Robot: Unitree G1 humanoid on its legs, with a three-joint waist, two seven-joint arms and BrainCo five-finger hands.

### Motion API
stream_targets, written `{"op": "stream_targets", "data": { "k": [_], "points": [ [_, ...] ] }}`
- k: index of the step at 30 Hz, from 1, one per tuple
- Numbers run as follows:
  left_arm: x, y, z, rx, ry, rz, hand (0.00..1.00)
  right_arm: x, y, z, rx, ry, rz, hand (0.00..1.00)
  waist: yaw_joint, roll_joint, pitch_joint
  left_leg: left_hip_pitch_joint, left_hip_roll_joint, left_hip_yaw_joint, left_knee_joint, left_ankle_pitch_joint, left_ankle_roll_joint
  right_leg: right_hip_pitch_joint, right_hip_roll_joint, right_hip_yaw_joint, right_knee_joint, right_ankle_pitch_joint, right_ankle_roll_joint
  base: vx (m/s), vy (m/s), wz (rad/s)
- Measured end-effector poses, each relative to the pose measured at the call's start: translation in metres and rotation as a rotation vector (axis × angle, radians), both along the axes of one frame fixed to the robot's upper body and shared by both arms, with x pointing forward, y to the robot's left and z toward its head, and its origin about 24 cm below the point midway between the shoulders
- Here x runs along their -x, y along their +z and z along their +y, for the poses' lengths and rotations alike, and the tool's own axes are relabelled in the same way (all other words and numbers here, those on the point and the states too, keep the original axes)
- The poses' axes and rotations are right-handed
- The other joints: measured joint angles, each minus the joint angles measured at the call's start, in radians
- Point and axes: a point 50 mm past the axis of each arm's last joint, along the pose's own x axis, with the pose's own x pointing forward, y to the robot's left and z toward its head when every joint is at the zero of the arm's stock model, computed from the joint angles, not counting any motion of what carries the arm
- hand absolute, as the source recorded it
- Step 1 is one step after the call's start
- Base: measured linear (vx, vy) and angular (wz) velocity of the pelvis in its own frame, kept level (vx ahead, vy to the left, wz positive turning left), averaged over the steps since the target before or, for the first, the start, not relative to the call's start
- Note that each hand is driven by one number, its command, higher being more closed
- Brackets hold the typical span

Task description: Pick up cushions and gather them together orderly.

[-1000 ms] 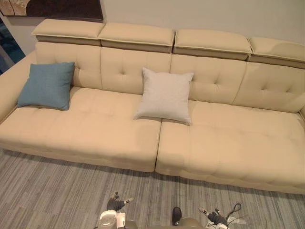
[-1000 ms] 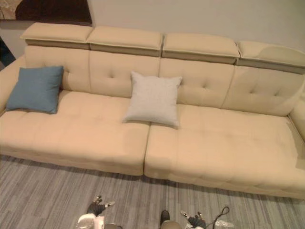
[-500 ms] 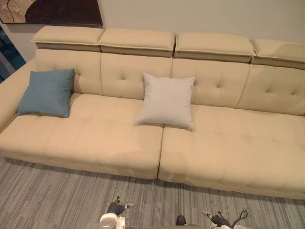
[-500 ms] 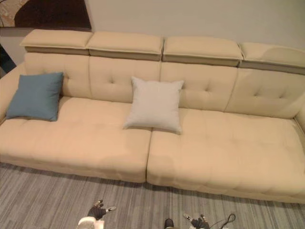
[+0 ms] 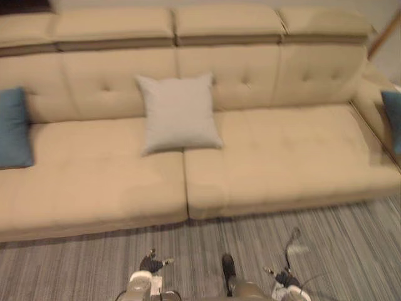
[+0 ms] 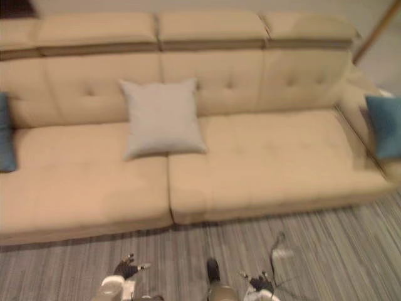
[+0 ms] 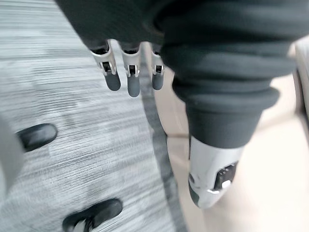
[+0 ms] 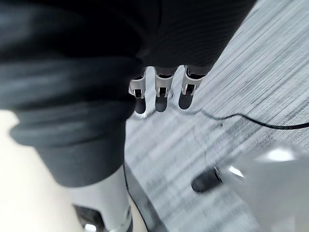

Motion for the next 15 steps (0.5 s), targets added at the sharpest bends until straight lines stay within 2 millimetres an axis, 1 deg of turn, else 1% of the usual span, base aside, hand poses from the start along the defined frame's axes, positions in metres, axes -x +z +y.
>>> {"op": "stream_targets", "data": {
  "k": [1, 2, 3, 4, 5, 6, 7, 8, 9, 10, 11, 12, 13, 14, 15],
  "points": [
    [-0.005, 0.003, -0.001, 0.001, -0.005, -0.019, 0.00, 0.006, -0.002, -0.003, 0.010, -0.008, 0.019, 0.00, -0.007, 0.001, 0.005, 0.013, -0.001, 0.025, 0.027, -0.003, 0.000, -0.003, -0.035, -0.126, 0.129, -0.116, -0.029, 0.05, -0.101, -0.62],
    [-0.008, 0.006, 0.000, -0.001, -0.001, -0.038, 0.00, 0.008, -0.002, -0.004, 0.026, 0.013, 0.034, 0.00, -0.004, -0.008, 0.028, 0.014, -0.004, 0.035, 0.133, -0.011, 0.002, 0.006, -0.042, -0.162, 0.198, -0.104, -0.060, 0.00, -0.100, -0.91],
    [-0.009, 0.006, 0.002, -0.001, 0.015, -0.041, 0.00, 0.006, -0.002, -0.002, 0.037, 0.049, 0.037, 0.00, -0.001, -0.010, 0.032, -0.014, 0.008, 0.027, 0.214, -0.007, 0.029, 0.013, -0.044, -0.153, 0.200, -0.079, -0.082, -0.11, -0.068, -1.40],
    [-0.004, 0.004, 0.004, 0.002, 0.033, -0.030, 0.00, -0.001, -0.001, 0.001, 0.043, 0.086, 0.033, 0.00, 0.011, 0.002, 0.028, -0.023, -0.012, -0.015, 0.145, -0.044, 0.079, 0.043, -0.010, -0.070, 0.111, -0.031, -0.028, -0.11, -0.021, -1.72],
    [-0.001, 0.001, -0.005, 0.026, 0.032, -0.024, 0.00, -0.010, 0.003, -0.006, 0.066, 0.098, 0.024, 0.00, 0.010, 0.050, 0.008, -0.034, 0.023, 0.027, 0.059, 0.025, 0.054, 0.029, -0.087, -0.201, 0.349, -0.225, -0.035, -0.03, 0.000, -1.41],
    [-0.003, 0.002, -0.005, 0.025, 0.028, -0.030, 0.00, -0.010, 0.003, -0.006, 0.067, 0.100, 0.026, 0.00, 0.005, 0.042, 0.008, -0.029, 0.017, 0.038, 0.066, 0.024, 0.053, 0.034, -0.128, -0.227, 0.408, -0.263, -0.017, 0.08, -0.019, -0.91],
    [-0.010, 0.006, -0.004, 0.018, 0.016, -0.049, 0.00, -0.007, 0.001, -0.004, 0.067, 0.112, 0.041, 0.00, 0.000, 0.026, 0.014, -0.039, 0.018, 0.060, 0.094, 0.024, 0.052, 0.064, -0.192, -0.259, 0.441, -0.301, 0.024, 0.06, -0.102, -0.41],
    [-0.014, 0.008, 0.000, 0.005, 0.015, -0.058, 0.00, -0.006, -0.001, 0.001, 0.058, 0.129, 0.058, 0.00, 0.007, 0.004, 0.013, -0.071, 0.036, 0.080, 0.140, 0.023, 0.051, 0.106, -0.196, -0.202, 0.363, -0.312, 0.115, 0.01, -0.208, -0.46],
    [-0.013, 0.009, 0.004, -0.007, 0.014, -0.053, 0.00, -0.008, -0.001, 0.004, 0.054, 0.134, 0.051, 0.00, 0.004, -0.002, 0.012, -0.086, 0.057, 0.093, 0.165, 0.021, 0.044, 0.121, -0.156, -0.148, 0.296, -0.312, 0.138, -0.01, -0.237, -0.60],
    [-0.011, 0.006, 0.005, -0.011, 0.015, -0.036, 0.00, -0.009, 0.000, 0.005, 0.054, 0.136, 0.045, 0.00, 0.005, -0.002, 0.013, -0.078, 0.088, 0.111, 0.185, 0.016, 0.032, 0.157, -0.111, -0.135, 0.221, -0.309, 0.132, -0.01, -0.308, -0.70],
    [-0.004, 0.002, 0.002, -0.008, 0.001, -0.013, 0.00, -0.006, -0.001, 0.005, 0.054, 0.134, 0.048, 0.00, 0.003, 0.006, 0.017, -0.051, 0.135, 0.124, 0.220, 0.008, 0.019, 0.209, -0.062, -0.125, 0.166, -0.290, 0.107, 0.03, -0.240, -0.68],
    [0.002, -0.001, 0.000, -0.005, -0.003, 0.010, 0.00, -0.001, -0.003, 0.005, 0.053, 0.129, 0.059, 0.00, 0.002, 0.007, 0.018, -0.036, 0.163, 0.131, 0.255, 0.008, 0.019, 0.244, -0.041, -0.123, 0.141, -0.287, 0.101, 0.03, -0.226, -0.50],
    [0.007, -0.004, -0.007, 0.013, -0.013, 0.024, 0.00, 0.007, -0.005, 0.002, 0.056, 0.120, 0.078, 0.00, 0.002, 0.009, 0.018, -0.027, 0.198, 0.125, 0.319, 0.009, 0.021, 0.285, -0.016, -0.115, 0.120, -0.285, 0.098, -0.01, -0.158, -0.38],
    [0.011, -0.007, -0.016, 0.036, -0.018, 0.032, 0.00, 0.014, -0.007, 0.000, 0.058, 0.110, 0.094, 0.00, 0.006, 0.011, 0.020, -0.053, 0.220, 0.082, 0.416, 0.022, 0.048, 0.305, 0.004, -0.083, 0.106, -0.285, 0.095, 0.00, -0.130, -0.46],
    [0.012, -0.008, -0.021, 0.046, -0.028, 0.037, 0.00, 0.015, -0.007, -0.001, 0.060, 0.108, 0.096, 0.00, 0.007, 0.009, 0.021, -0.082, 0.203, 0.014, 0.434, 0.004, 0.034, 0.316, 0.006, -0.058, 0.100, -0.283, 0.080, 0.02, -0.083, -0.70]
  ]
}}
